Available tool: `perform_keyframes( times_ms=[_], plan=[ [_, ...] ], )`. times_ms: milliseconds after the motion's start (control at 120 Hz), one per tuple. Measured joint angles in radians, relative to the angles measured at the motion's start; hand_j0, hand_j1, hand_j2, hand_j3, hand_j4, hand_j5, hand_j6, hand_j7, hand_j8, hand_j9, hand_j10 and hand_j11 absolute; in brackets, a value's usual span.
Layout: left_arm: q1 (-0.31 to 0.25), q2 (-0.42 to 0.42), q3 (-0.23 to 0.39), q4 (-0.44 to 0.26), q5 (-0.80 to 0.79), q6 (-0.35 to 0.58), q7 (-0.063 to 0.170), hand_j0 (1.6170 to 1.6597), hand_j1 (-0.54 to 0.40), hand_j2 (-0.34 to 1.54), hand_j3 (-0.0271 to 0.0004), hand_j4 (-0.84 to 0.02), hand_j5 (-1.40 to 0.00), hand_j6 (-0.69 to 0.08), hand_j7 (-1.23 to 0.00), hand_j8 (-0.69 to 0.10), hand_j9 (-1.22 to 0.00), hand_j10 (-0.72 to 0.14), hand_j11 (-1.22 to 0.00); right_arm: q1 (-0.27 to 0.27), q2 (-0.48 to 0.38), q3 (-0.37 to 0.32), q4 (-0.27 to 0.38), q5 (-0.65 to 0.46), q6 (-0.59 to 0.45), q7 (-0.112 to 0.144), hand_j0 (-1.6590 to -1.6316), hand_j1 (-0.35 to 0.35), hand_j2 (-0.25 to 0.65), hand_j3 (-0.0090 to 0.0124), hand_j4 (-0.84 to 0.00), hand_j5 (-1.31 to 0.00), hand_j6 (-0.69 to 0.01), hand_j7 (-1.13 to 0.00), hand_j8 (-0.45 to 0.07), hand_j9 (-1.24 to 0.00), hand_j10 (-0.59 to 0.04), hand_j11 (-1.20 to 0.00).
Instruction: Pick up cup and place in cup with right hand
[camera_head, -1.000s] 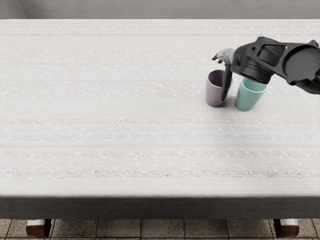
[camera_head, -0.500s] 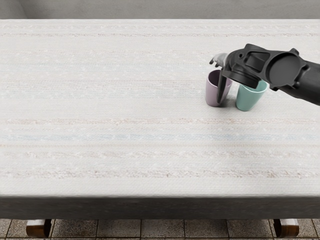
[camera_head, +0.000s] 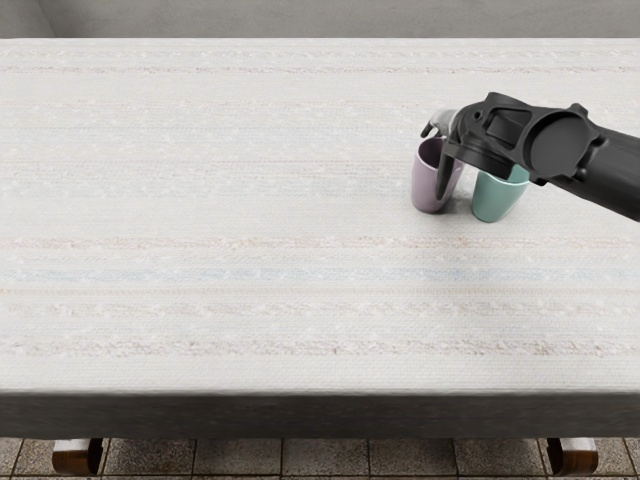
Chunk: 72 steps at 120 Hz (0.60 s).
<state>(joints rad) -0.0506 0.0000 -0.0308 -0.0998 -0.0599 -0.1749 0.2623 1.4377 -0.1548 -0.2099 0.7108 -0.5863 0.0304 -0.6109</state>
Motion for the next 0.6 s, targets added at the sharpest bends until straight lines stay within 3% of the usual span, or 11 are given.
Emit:
perform_keyframes(
  times_ms=[92, 150, 233, 325, 333, 342, 350, 375, 600],
  plan=[
    [0.000, 0.000, 0.000, 0.000, 0.000, 0.000, 0.000, 1.6581, 0.349, 0.00, -0.0001, 0.000, 0.00, -0.001, 0.00, -0.001, 0.00, 0.000, 0.00, -0.002, 0.001, 0.001, -0.002, -0.004, -0.001, 0.000, -1.6584, 0.039, 0.057, 0.0001, -0.247, -0.30, -0.249, -0.30, -0.248, -0.30, -0.247, -0.30],
    [0.000, 0.000, 0.000, 0.000, 0.000, 0.000, 0.000, 1.6581, 0.349, 0.00, -0.0001, 0.000, 0.00, -0.001, 0.00, 0.000, 0.00, 0.000, 0.00, -0.003, 0.001, 0.001, -0.003, -0.004, -0.001, 0.000, -1.6577, -0.001, 0.053, 0.0001, -0.266, -0.33, -0.269, -0.33, -0.267, -0.33, -0.266, -0.33],
    [0.000, 0.000, 0.000, 0.000, 0.000, 0.000, 0.000, 1.6581, 0.349, 0.00, -0.0001, 0.000, 0.00, -0.001, 0.00, -0.001, 0.00, 0.000, 0.00, -0.003, 0.010, 0.001, -0.003, -0.006, -0.003, 0.000, -1.6581, 0.018, 0.021, 0.0001, -0.297, -0.36, -0.300, -0.36, -0.299, -0.36, -0.299, -0.36],
    [0.000, 0.000, 0.000, 0.000, 0.000, 0.000, 0.000, 1.6581, 0.349, 0.00, -0.0002, 0.000, 0.00, -0.001, 0.00, -0.001, 0.00, 0.000, 0.00, -0.002, 0.016, 0.001, -0.003, -0.008, -0.004, 0.000, -1.6570, -0.009, -0.050, 0.0001, -0.310, -0.41, -0.317, -0.40, -0.316, -0.40, -0.317, -0.40],
    [0.000, 0.000, 0.000, 0.000, 0.000, 0.000, 0.000, 1.6581, 0.349, 0.00, -0.0002, 0.000, 0.00, -0.001, 0.00, -0.001, 0.00, 0.000, 0.00, -0.002, 0.017, 0.000, -0.003, -0.009, -0.004, 0.000, -1.6571, -0.005, -0.050, 0.0013, -0.312, -0.41, -0.318, -0.40, -0.317, -0.40, -0.319, -0.40],
    [0.000, 0.000, 0.000, 0.000, 0.000, 0.000, 0.000, 1.6581, 0.349, 0.00, -0.0002, 0.000, 0.00, -0.001, 0.00, -0.001, 0.00, 0.000, 0.00, -0.002, 0.017, 0.000, -0.003, -0.009, -0.004, 0.000, -1.6570, -0.004, -0.053, 0.0000, -0.316, -0.41, -0.320, -0.40, -0.320, -0.40, -0.321, -0.40],
    [0.000, 0.000, 0.000, 0.000, 0.000, 0.000, 0.000, 1.6580, 0.349, 0.00, -0.0002, 0.000, 0.00, -0.001, 0.00, -0.001, 0.00, 0.000, 0.00, -0.002, 0.017, -0.001, -0.003, -0.009, -0.004, 0.000, -1.6572, 0.001, -0.052, 0.0013, -0.317, -0.41, -0.321, -0.40, -0.321, -0.41, -0.323, -0.40],
    [0.000, 0.000, 0.000, 0.000, 0.000, 0.000, 0.000, 1.6581, 0.349, 0.00, -0.0002, 0.000, 0.00, -0.001, 0.00, -0.001, 0.00, 0.000, 0.00, -0.001, 0.018, -0.001, -0.003, -0.010, -0.005, 0.000, -1.6569, -0.006, -0.042, 0.0001, -0.323, -0.42, -0.327, -0.41, -0.325, -0.41, -0.327, -0.41],
    [0.000, 0.000, 0.000, 0.000, 0.000, 0.000, 0.000, 1.6581, 0.349, 0.00, -0.0002, 0.000, 0.00, -0.001, 0.00, -0.001, 0.00, 0.000, 0.00, 0.003, 0.021, -0.001, 0.001, -0.009, -0.003, 0.000, -1.6550, -0.045, -0.075, 0.0001, -0.366, -0.46, -0.367, -0.46, -0.361, -0.47, -0.363, -0.46]
  ],
)
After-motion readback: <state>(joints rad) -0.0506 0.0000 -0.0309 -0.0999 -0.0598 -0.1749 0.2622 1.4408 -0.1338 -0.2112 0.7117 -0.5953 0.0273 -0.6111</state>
